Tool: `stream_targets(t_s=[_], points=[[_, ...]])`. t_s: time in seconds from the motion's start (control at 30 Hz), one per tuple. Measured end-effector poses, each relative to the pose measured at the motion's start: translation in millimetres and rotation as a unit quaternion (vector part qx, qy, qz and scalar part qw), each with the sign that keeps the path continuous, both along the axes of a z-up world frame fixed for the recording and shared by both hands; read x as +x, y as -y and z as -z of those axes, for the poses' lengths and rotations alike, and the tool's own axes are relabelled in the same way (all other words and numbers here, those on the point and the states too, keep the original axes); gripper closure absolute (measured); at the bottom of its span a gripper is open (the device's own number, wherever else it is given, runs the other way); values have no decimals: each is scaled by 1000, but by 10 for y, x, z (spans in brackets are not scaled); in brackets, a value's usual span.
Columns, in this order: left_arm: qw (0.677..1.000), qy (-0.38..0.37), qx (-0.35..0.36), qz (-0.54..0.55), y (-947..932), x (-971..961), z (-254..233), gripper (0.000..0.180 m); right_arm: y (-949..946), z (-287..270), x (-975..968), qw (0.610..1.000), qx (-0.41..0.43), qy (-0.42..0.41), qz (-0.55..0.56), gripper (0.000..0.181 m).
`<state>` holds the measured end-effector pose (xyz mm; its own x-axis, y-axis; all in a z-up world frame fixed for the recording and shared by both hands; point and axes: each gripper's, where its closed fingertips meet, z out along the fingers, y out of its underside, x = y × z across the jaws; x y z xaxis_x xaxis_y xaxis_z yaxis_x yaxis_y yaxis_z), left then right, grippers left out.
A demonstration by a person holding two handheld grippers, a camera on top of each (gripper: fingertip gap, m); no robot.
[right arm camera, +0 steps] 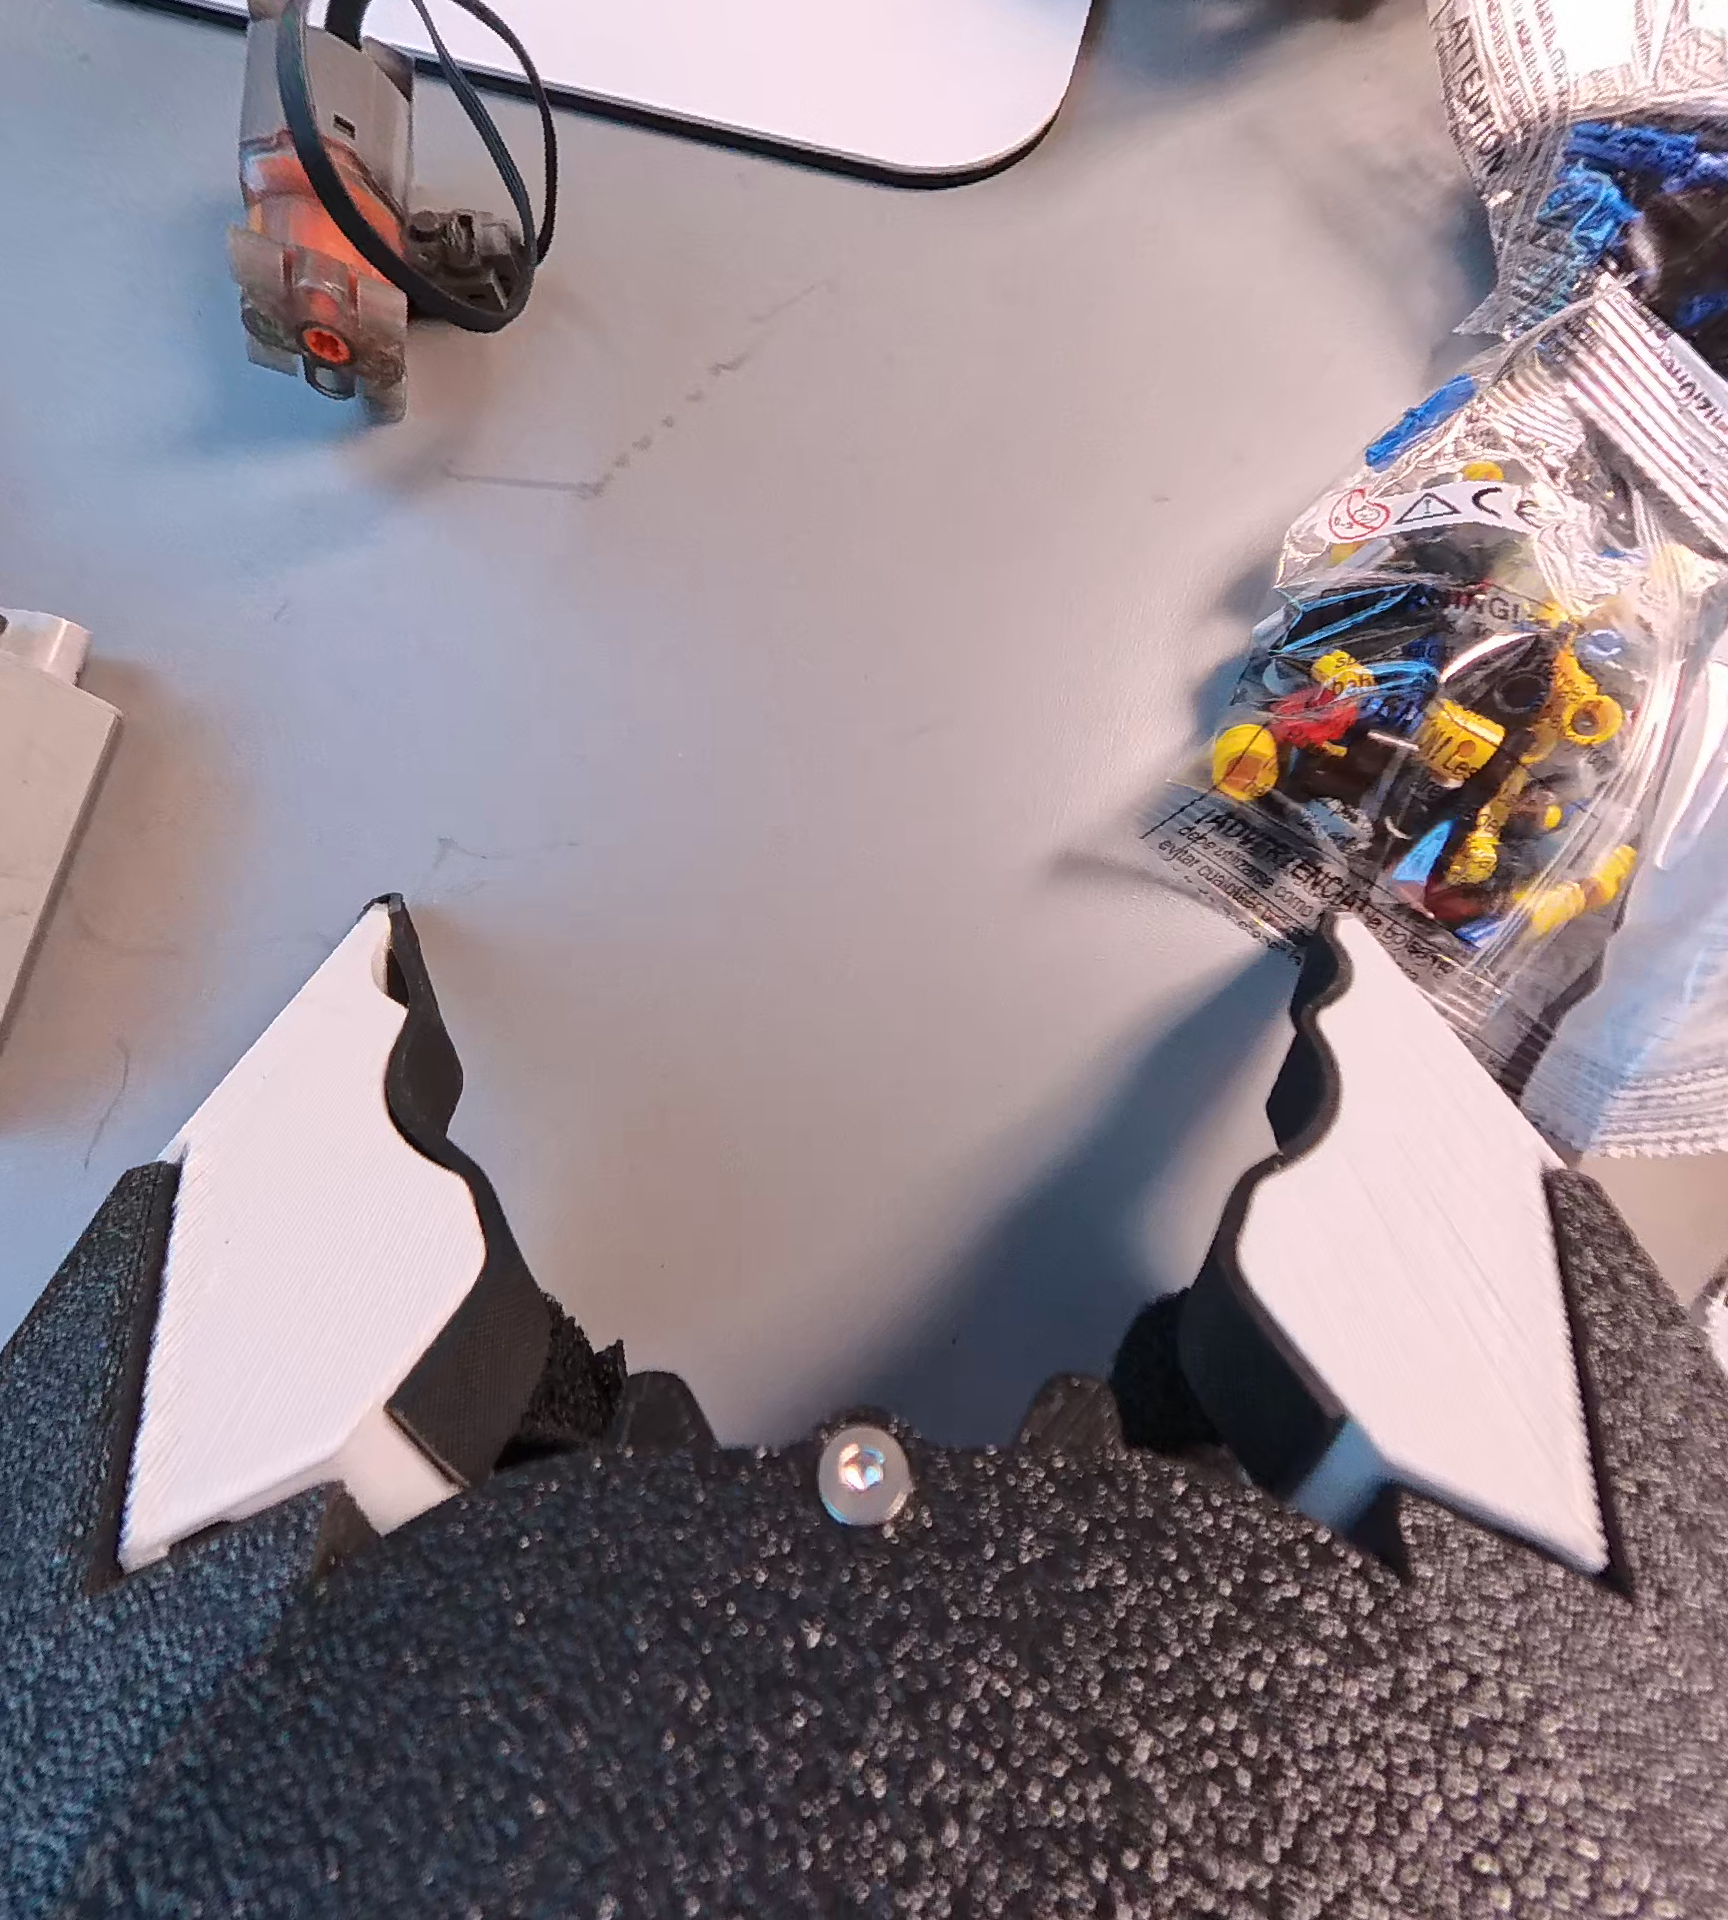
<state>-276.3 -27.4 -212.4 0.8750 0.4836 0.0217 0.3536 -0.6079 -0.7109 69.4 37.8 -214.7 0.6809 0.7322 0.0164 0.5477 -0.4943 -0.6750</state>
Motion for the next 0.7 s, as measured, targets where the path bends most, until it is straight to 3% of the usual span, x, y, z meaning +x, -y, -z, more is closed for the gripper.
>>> stream_targets(t_s=[0.03,0.7], points=[[1000,3,-4,19,-22,60,15,25,2,-3,1,1000,2,1,0,24],[1000,2,-7,19,-96,7,27,26,80,-2,106,998,2,2,63,25]])
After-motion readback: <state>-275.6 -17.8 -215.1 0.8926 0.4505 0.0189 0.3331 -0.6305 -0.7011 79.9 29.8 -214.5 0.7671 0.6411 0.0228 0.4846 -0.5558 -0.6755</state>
